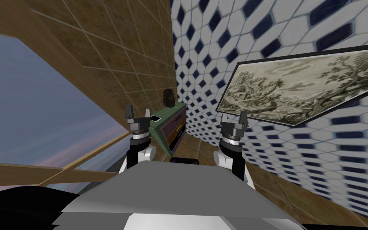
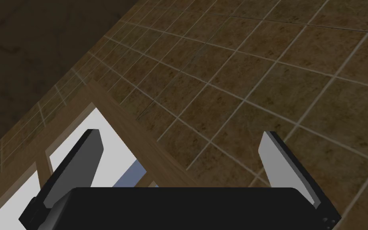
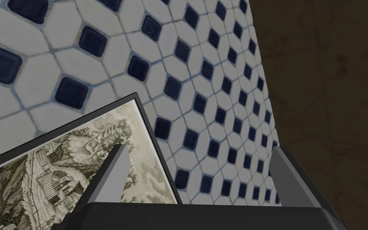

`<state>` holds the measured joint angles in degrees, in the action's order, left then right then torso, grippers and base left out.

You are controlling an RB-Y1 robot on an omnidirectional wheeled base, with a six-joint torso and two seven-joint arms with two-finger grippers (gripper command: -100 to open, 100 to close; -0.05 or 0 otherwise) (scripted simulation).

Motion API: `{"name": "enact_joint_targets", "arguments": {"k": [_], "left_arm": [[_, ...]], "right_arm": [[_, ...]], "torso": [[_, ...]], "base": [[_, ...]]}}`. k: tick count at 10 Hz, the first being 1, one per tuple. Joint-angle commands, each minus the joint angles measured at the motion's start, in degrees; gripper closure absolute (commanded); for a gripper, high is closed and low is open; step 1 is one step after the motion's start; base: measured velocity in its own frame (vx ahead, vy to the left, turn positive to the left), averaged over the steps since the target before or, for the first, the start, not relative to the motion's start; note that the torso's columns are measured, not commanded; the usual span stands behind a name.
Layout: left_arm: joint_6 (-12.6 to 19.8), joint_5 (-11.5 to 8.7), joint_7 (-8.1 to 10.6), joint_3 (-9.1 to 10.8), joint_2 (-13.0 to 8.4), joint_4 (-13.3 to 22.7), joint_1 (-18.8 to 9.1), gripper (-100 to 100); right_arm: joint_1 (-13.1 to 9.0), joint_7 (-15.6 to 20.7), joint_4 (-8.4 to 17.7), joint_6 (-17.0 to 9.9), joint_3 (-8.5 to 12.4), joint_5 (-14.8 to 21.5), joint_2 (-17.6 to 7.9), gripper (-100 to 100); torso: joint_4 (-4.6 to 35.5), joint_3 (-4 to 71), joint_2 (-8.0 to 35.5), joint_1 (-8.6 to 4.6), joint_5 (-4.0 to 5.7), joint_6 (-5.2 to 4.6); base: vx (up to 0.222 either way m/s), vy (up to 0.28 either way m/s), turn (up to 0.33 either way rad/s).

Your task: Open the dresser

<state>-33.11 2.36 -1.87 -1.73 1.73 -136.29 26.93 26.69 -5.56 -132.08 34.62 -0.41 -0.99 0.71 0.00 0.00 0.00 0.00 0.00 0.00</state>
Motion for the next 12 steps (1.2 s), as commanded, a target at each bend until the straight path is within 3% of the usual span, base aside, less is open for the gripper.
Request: {"name": "enact_joint_targets", "arguments": {"k": [1, 9, 10, 12], "left_arm": [[0.0, 0.0, 0.0, 0.0, 0.0, 0.0, 0.0, 0], [0.0, 0.0, 0.0, 0.0, 0.0, -0.02, 0.0, 0], [-0.08, -0.02, 0.01, -0.01, -1.85, 0.57, -0.11, -100], [-0.24, -0.05, 0.05, -0.02, -4.56, 1.97, -0.38, -100]], "right_arm": [[0.0, 0.0, 0.0, 0.0, 0.0, 0.0, 0.0, 0], [0.0, 0.0, -0.02, 0.01, 0.0, 0.0, 0.0, 0], [0.0, 0.0, -0.02, 0.01, 0.0, 0.0, 0.0, 0], [0.01, 0.0, 0.01, 0.0, 0.0, 0.0, 0.0, 0]], "torso": [[2.35, 4.67, 2.32, 0.0, 0.0, 0.0], [35.37, 70.73, 35.39, 0.0, 0.0, 0.0], [39.6, 79.19, 39.62, 0.0, 0.0, 0.0], [42.04, 84.27, 42.05, 0.01, 0.0, 0.0]], "base": [[0.0, 0.0, 0.0], [0.0, 0.0, 0.0], [0.011, -0.001, -0.004], [0.014, -0.004, -0.008]]}}
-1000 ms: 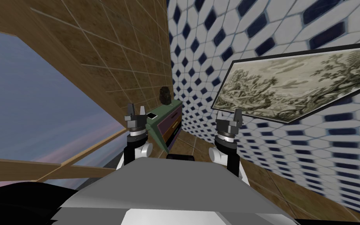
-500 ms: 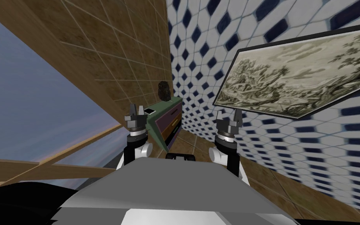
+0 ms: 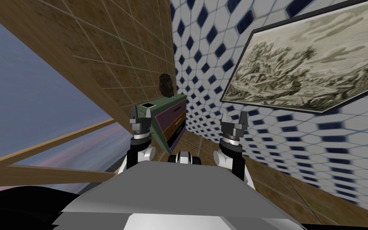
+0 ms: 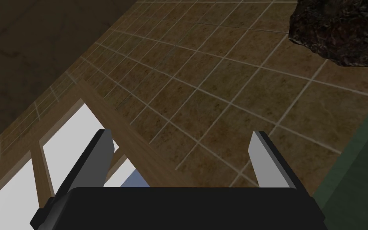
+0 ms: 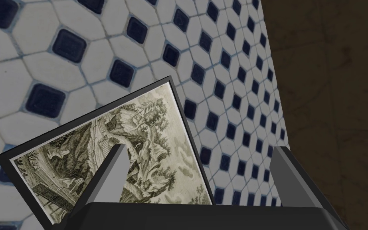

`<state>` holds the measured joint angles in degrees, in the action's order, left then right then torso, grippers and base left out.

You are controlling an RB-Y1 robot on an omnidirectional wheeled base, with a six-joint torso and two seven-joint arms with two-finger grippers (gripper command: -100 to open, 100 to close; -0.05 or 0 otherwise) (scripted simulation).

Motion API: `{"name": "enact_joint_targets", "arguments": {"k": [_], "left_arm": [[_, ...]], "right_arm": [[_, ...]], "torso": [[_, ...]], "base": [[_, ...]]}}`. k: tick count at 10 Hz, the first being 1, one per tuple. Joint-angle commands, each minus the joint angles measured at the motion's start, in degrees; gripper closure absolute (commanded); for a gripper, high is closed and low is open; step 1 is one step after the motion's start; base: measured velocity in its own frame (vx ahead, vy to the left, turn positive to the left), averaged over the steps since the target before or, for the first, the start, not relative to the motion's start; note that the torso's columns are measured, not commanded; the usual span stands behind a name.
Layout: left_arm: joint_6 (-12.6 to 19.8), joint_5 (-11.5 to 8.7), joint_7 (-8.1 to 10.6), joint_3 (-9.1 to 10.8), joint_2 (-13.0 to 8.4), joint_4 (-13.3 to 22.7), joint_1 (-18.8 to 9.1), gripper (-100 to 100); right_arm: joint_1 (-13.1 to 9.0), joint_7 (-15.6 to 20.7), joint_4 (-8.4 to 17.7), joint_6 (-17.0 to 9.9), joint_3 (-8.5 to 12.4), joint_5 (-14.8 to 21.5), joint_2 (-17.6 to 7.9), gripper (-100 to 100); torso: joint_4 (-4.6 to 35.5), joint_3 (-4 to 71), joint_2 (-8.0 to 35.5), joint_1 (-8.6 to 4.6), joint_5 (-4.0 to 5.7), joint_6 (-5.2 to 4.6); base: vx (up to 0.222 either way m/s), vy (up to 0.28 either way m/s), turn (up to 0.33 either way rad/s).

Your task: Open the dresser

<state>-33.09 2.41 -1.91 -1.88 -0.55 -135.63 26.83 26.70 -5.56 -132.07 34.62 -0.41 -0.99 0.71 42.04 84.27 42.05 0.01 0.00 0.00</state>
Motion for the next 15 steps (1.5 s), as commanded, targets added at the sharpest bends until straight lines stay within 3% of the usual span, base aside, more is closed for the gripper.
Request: {"name": "enact_joint_targets", "arguments": {"k": [1, 7, 8, 15], "left_arm": [[-0.36, -0.13, 0.11, 0.12, -3.55, 2.28, -0.46, -100], [-1.08, -0.37, 0.31, 0.04, -8.63, 10.8, -2.13, -100], [-1.08, -0.37, 0.31, 0.04, -8.63, 11.04, -2.13, -100], [-2.39, -0.76, 0.64, -0.11, -10.89, 24.55, -4.87, -100]], "right_arm": [[0.0, 0.0, 0.0, 0.0, 0.0, 0.0, 0.0, 0], [0.0, 0.0, 0.0, 0.0, 0.0, 0.0, 0.0, 0], [0.0, 0.0, 0.0, 0.0, 0.0, 0.0, 0.0, 0], [0.0, 0.0, 0.0, 0.0, 0.0, 0.0, 0.0, 0]], "torso": [[0.16, 0.26, 0.14, 0.0, 0.0, 0.0], [0.24, 0.31, 0.21, -0.01, 0.01, 0.0], [0.24, 0.31, 0.22, -0.02, 0.01, 0.0], [0.13, 0.45, -0.02, 0.12, -0.06, 0.0]], "base": [[0.017, -0.006, -0.008], [0.033, -0.008, -0.013], [0.028, -0.008, -0.003], [0.041, -0.011, -0.018]]}}
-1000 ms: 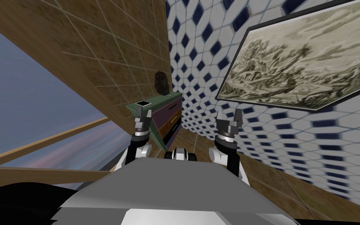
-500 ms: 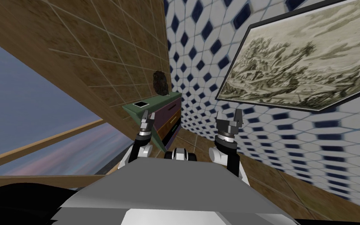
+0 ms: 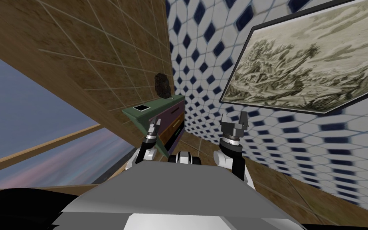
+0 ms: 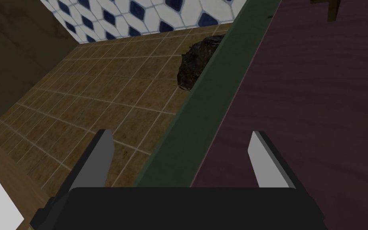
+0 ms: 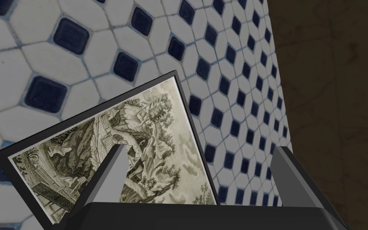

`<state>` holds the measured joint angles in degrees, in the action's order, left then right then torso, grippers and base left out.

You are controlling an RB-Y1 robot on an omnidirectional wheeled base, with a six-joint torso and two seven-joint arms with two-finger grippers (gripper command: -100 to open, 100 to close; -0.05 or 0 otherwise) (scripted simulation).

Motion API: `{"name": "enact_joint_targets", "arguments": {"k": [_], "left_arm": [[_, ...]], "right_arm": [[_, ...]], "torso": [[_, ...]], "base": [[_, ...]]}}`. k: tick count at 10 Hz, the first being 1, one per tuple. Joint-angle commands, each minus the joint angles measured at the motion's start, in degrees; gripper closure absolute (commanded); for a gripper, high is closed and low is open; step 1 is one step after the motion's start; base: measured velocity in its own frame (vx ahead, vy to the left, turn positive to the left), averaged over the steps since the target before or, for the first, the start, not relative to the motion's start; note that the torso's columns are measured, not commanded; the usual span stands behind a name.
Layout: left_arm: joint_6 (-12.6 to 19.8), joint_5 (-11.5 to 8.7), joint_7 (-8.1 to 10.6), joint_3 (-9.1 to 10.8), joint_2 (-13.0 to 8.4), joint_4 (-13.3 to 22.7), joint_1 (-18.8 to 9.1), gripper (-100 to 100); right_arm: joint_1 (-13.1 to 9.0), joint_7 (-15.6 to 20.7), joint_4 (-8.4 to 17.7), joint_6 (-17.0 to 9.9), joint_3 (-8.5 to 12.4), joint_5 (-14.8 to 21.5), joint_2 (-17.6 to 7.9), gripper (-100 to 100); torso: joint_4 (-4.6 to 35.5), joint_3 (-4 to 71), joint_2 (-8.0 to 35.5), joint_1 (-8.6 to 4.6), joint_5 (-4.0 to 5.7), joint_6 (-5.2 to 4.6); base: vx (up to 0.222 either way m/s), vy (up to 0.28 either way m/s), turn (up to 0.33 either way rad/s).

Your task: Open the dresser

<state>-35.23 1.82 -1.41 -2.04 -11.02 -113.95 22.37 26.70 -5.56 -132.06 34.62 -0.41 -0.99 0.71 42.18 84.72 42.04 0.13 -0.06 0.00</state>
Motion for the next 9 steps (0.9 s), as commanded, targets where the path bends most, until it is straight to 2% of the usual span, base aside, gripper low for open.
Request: {"name": "enact_joint_targets", "arguments": {"k": [1, 9], "left_arm": [[-0.24, -0.16, 0.14, 0.05, -0.42, 3.82, -0.42, -100], [-1.21, -0.43, 0.36, -0.06, -0.59, 13.7, -2.29, -100]], "right_arm": [[-0.01, 0.0, 0.0, 0.0, 0.0, 0.0, 0.0, 0], [0.0, 0.0, 0.0, 0.0, 0.0, 0.0, 0.0, 0]], "torso": [[-0.14, 0.1, -0.2, 0.14, -0.08, -0.01], [-0.42, 0.52, -0.93, 0.61, -0.28, -0.05]], "base": [[0.031, -0.014, -0.007], [0.027, -0.006, -0.011]]}}
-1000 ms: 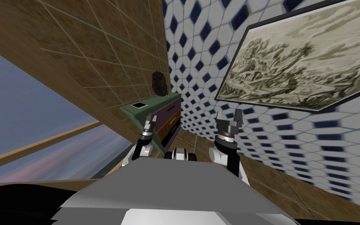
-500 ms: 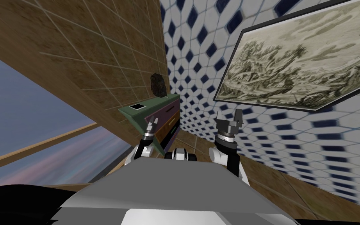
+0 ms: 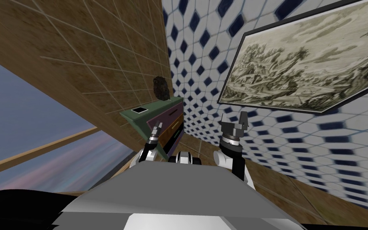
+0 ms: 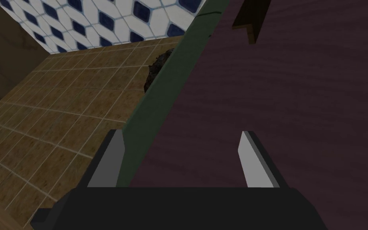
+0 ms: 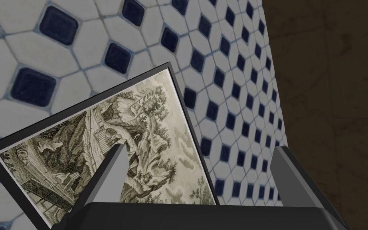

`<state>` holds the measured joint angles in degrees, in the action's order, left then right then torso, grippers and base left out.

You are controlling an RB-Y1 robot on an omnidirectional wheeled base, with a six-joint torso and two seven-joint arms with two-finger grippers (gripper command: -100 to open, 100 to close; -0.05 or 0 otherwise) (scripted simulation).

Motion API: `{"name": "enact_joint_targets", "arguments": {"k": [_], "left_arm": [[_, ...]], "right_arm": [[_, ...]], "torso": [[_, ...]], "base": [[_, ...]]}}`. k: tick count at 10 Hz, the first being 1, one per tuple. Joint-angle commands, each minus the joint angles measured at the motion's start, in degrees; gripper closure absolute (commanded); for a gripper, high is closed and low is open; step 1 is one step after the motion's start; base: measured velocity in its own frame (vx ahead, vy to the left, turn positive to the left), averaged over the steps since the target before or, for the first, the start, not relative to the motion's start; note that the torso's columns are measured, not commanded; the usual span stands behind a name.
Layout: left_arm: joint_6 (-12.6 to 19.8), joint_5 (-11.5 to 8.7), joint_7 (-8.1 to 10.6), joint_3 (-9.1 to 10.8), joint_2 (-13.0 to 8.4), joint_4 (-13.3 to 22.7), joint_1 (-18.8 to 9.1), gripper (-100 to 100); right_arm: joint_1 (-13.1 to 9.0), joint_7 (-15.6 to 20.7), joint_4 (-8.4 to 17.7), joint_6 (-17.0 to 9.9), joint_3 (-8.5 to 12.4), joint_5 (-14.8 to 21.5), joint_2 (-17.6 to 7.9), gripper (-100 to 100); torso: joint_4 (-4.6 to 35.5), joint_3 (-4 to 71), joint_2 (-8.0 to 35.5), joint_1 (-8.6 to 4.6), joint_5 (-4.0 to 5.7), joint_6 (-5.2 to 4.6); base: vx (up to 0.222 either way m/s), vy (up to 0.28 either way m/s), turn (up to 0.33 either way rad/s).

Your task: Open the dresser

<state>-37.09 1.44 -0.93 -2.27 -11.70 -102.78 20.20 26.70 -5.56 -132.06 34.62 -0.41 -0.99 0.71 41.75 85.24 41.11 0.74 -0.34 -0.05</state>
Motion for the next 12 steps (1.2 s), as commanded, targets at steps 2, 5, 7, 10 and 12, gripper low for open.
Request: {"name": "enact_joint_targets", "arguments": {"k": [2, 5, 7, 10, 12], "left_arm": [[0.4, -0.12, -0.05, 0.15, 0.14, 4.92, -0.6, -100], [0.15, -0.19, 0.0, 0.12, 0.23, 7.66, -1.09, -100], [-0.1, -0.26, 0.06, 0.09, 0.35, 10.2, -1.57, -100], [-0.34, -0.33, 0.12, 0.07, 0.49, 12.71, -2.05, -100], [-0.57, -0.4, 0.18, 0.04, 0.67, 15.04, -2.51, -100]], "right_arm": [[0.0, 0.0, 0.0, 0.0, 0.0, 0.0, 0.0, 0], [0.0, 0.0, 0.0, 0.0, 0.0, 0.0, 0.0, 0], [0.0, 0.0, 0.0, 0.0, 0.0, 0.0, 0.0, 0], [0.0, 0.0, 0.0, 0.0, 0.0, 0.0, 0.0, 0], [0.0, 0.0, 0.0, 0.0, 0.0, 0.0, 0.0, 0]], "torso": [[-0.05, 0.04, -0.08, 0.0, -0.01, 0.02], [-0.2, 0.12, -0.32, 0.27, -0.15, 0.05], [-0.19, 0.17, -0.38, 0.3, -0.15, 0.01], [-0.21, 0.21, -0.48, 0.39, -0.18, 0.02], [-0.36, 0.35, -0.78, 0.58, -0.27, 0.02]], "base": [[0.026, -0.012, -0.01], [0.023, -0.01, -0.01], [0.025, -0.006, -0.012], [0.015, -0.01, -0.005], [0.022, -0.004, -0.014]]}}
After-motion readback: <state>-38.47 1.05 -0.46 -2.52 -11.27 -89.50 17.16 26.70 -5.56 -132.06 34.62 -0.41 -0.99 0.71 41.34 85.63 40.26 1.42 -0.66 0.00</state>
